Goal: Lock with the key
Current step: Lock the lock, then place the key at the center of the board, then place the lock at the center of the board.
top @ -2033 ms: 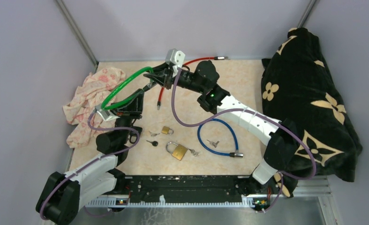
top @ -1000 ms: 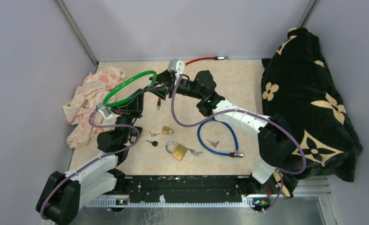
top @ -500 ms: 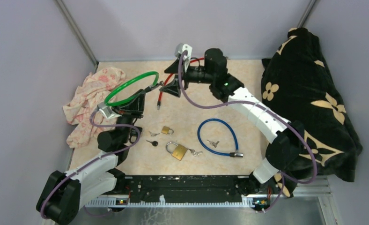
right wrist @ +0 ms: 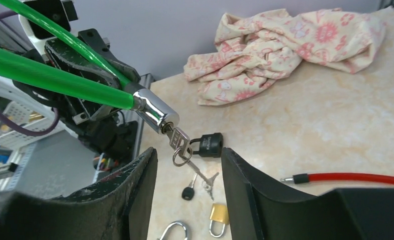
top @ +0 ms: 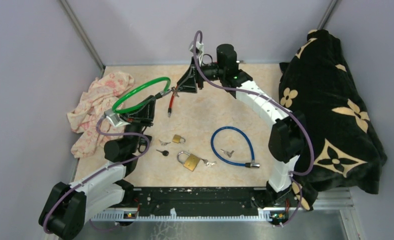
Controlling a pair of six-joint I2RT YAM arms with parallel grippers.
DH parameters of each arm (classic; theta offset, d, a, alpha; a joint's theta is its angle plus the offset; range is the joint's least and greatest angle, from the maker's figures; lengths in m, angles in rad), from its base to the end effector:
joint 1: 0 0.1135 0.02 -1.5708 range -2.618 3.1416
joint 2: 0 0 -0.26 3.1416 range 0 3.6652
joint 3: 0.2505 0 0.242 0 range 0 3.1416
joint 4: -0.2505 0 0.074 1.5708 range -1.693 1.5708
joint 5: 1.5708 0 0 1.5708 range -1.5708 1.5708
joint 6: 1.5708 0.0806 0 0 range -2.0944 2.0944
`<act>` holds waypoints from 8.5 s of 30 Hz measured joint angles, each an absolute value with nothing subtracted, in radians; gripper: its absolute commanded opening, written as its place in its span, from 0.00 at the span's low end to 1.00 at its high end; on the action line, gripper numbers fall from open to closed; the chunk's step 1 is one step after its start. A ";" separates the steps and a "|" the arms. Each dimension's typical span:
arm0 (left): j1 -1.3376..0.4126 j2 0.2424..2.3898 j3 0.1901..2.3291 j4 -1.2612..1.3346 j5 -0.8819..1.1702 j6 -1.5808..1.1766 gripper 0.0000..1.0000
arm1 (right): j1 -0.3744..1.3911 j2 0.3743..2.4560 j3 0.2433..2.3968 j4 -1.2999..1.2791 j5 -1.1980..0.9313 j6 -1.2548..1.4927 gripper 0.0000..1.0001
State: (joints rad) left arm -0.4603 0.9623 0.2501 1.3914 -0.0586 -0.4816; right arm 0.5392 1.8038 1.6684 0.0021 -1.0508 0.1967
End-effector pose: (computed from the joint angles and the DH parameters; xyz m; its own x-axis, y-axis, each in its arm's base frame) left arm 0.1886 -0.0883 0.3161 0.3123 -0.6710 -0.6725 0.6175 0.6813 -0.3930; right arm 0.3361 0.2826 0.3791 -0.3060 -0.0699 -0.9495 -0.9518 -0.0016 0.3068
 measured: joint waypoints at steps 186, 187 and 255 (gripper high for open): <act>-0.303 0.961 0.223 0.876 0.160 -0.589 0.00 | 0.712 1.699 1.073 -0.012 -0.186 -0.164 0.96; -0.303 0.961 0.220 0.875 0.158 -0.591 0.00 | 0.710 1.666 1.052 0.015 -0.192 -0.161 0.98; -0.306 0.949 0.175 0.870 0.131 -0.608 0.99 | 0.381 2.121 1.575 -0.525 -0.397 0.110 0.95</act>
State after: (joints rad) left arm -0.3061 0.9489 0.1749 0.8703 0.1314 -0.6083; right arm 0.3809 2.1212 1.5749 -0.5251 -0.3973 0.1097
